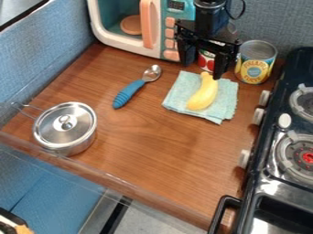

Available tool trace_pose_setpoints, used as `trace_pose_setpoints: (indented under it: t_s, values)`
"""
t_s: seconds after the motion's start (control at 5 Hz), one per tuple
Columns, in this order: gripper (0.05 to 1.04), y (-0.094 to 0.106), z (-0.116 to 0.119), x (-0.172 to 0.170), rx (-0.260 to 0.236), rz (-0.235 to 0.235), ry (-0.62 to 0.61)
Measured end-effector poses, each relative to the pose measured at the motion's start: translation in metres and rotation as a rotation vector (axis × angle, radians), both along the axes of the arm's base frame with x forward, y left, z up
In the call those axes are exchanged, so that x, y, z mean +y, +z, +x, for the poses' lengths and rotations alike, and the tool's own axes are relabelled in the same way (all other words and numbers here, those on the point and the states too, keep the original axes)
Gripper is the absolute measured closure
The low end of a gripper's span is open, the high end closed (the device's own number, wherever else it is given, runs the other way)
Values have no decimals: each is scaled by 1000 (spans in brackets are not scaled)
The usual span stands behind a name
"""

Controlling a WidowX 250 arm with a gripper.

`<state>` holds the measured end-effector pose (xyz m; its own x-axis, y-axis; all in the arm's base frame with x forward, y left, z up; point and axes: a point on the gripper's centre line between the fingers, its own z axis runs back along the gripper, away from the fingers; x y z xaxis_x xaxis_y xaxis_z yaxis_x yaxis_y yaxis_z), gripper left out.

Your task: Move the blue spoon to the lower right edge of the counter

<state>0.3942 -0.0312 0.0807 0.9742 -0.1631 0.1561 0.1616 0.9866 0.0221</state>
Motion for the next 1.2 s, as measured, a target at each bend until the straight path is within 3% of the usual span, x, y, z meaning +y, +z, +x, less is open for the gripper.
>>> trace_pose_setpoints:
  t_s: [0.2,0.6,0.8,1.0,1.2]
  values:
    - [83,-19,-4,1,51,3,4]
    - [83,-33,-20,77,98,-12,201]
    - [83,-29,-27,109,55,-9,254]
    - [83,-35,-24,121,67,52,206]
    - [83,-57,-19,125,89,94,172]
